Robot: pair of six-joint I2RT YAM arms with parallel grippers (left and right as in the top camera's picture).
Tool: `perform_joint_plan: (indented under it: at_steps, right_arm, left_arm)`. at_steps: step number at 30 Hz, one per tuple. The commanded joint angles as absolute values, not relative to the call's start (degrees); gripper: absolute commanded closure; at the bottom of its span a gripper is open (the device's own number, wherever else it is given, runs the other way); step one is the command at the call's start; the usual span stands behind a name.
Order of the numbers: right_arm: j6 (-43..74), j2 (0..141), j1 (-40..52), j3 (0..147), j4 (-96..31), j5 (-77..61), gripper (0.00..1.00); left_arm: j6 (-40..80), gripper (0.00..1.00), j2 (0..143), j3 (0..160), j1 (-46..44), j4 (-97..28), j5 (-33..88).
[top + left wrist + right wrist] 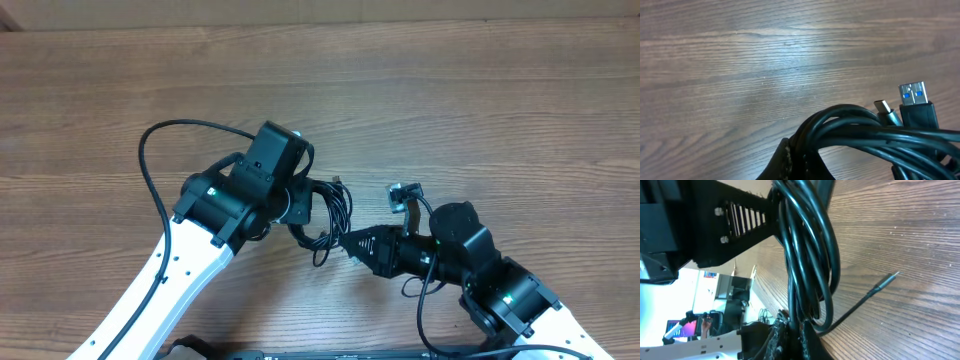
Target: Untangle cables
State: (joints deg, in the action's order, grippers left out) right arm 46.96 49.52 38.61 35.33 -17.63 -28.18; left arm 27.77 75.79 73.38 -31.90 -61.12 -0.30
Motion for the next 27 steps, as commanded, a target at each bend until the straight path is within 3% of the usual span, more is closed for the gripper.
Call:
perform_joint_plan:
  at_steps: [1,11,18,27]
  right_arm:
    - [48.7,50.1,38.9,35.7,-18.4,-31.2,0.94]
    - [57.1,51.5,38.9,35.7,-10.2,-34.1,0.94]
    - [60.4,52.5,38.9,35.7,-8.1,-24.7,0.94]
    - [60.4,58.8,38.9,35.7,-8.0,-11.5,0.96]
  left_arm:
    - [35.0,0.96,76.0,74.0,-31.2,-59.7,-6.3]
    - [36.4,0.96,76.0,74.0,-31.7,-59.5,-0.8]
    - [35.4,0.96,76.0,74.0,-35.0,-58.6,0.2]
    - [25.0,0.96,76.0,74.0,-41.8,-57.4,6.2]
